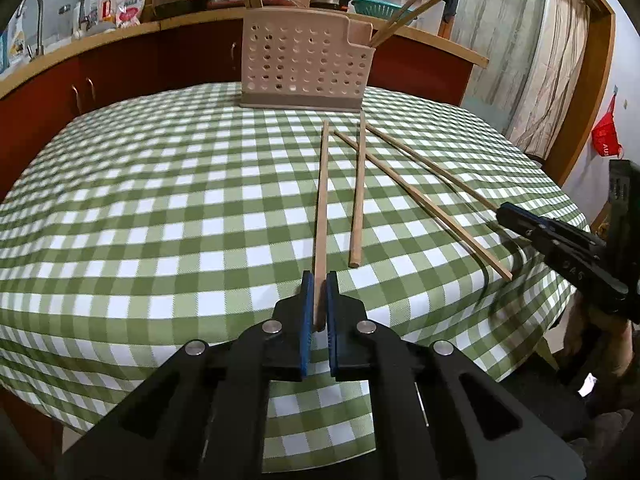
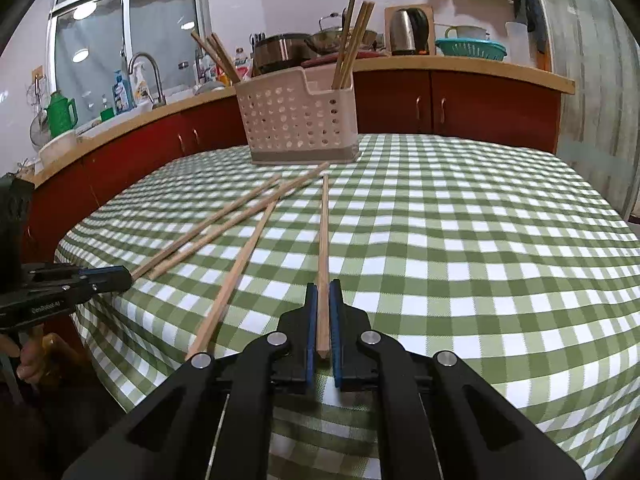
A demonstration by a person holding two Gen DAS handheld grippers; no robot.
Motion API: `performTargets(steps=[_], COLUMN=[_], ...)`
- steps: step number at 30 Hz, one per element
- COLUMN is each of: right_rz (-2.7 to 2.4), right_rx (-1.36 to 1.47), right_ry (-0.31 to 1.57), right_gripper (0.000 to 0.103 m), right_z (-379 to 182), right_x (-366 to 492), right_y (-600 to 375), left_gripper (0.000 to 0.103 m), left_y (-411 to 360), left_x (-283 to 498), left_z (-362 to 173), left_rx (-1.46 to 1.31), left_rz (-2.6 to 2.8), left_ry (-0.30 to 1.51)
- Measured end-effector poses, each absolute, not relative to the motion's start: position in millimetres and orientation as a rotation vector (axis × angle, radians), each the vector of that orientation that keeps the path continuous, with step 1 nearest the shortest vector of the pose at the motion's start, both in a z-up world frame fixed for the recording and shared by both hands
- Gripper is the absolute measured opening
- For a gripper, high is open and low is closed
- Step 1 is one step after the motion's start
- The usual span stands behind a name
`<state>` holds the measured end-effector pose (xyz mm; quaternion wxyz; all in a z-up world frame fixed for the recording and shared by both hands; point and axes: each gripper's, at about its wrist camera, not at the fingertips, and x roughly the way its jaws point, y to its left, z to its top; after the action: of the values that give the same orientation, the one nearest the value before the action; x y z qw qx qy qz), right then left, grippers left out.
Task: Organize utensils
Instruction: 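Close the right tool on a chopstick while the left tool grasps another, then carry both held chopsticks over the pink caddy and lower them in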
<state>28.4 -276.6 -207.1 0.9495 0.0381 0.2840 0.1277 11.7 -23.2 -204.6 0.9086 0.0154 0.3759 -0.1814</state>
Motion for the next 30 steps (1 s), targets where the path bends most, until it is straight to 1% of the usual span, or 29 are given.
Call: performTargets(steps=[8, 16, 26, 30], right_rz=[0.243, 0.229, 0.231, 0.23], right_rx=[0.078, 0.084, 0.109, 0.12], right_ry=[0.468, 0.374, 0.317, 0.306], right_gripper=[0.007, 0.007, 0.007, 0.007], right_z=[-171, -136, -108, -97], right_x=[15, 5, 4, 11], right_y=[-280, -283, -284, -285], left_gripper=[0.007, 0.006, 0.006, 0.006], left_y=[-17, 5, 17, 18], left_x=[3, 2, 8, 15], left_z=[-179, -139, -94, -81], left_rx=[0.053, 0.01, 0.007, -0.009], left_rz=[-0.324, -0.256, -0.226, -0.235], left_ry=[0.652, 0.524, 0.416, 0.402])
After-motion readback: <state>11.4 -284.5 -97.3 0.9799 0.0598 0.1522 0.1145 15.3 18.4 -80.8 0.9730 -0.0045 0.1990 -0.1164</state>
